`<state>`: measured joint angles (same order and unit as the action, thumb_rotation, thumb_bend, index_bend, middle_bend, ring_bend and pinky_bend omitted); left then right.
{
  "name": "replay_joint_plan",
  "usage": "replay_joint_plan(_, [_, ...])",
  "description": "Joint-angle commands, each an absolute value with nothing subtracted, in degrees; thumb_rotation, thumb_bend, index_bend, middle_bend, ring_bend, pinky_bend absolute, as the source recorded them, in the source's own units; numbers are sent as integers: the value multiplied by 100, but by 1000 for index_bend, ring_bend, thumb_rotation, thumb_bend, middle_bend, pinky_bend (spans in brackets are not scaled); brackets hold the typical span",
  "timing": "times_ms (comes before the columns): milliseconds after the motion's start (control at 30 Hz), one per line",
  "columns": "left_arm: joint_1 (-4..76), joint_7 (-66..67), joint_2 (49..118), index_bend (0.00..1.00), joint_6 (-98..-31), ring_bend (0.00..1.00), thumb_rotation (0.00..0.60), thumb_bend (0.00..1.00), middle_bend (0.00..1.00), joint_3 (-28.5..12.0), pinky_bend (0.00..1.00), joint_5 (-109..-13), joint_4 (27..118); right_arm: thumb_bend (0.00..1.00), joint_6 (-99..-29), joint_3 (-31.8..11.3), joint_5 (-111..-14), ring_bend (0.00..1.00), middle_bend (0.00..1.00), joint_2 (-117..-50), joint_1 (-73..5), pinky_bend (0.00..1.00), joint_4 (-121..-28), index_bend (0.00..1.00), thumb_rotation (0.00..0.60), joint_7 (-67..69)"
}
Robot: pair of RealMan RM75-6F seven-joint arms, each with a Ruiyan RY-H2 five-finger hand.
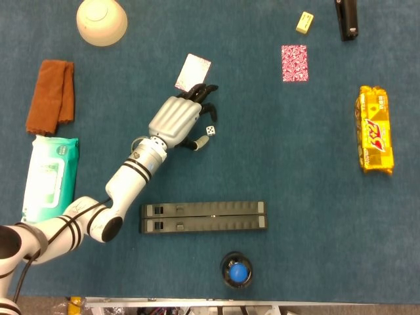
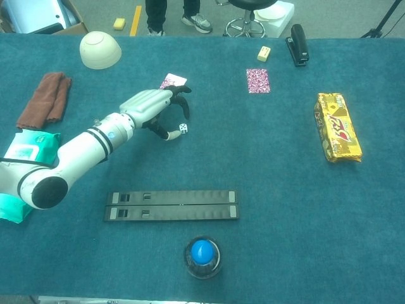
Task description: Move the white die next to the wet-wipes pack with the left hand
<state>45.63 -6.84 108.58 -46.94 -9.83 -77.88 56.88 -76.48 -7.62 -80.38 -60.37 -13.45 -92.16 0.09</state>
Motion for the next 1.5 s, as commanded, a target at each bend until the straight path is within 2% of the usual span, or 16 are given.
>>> replay_joint_plan(33, [4581,-661,10870,401,-4679,30,600,295,61,-981,207,-7766,5695,0,-7644,-759,-8037,355,403,-6042,-1346,419,-9211,441,600,10])
replay_joint_plan(500, [4701,-519,10992,410,-4559,31,600,295,61,-984,206,-7634,5596,0,-7680,-746,-8034,355,403,-6027,-1304,419,-9189,442,600,59])
replay_joint_plan(800, [4764,-176,11175,414,-4474,37,600,295,62,-1140,214,-7296,5359,0,-7669,-737,-8027,355,403,-6024,-1291,419,-9165,442,600,92])
replay_joint_plan(1133, [4709,161,11146,511,-4514,45,600,295,68,-1177,215,-7070,5495,0,-7649,-729,-8016,355,403,-6044,-1286,419,-9131,442,600,111])
replay_joint_plan(1500, [4681,271,11126,558,-4521,52,600,295,83,-1180,215,-6964,5532,0,-7620,-727,-8002,355,403,-6078,-1292,419,-9085,441,600,133])
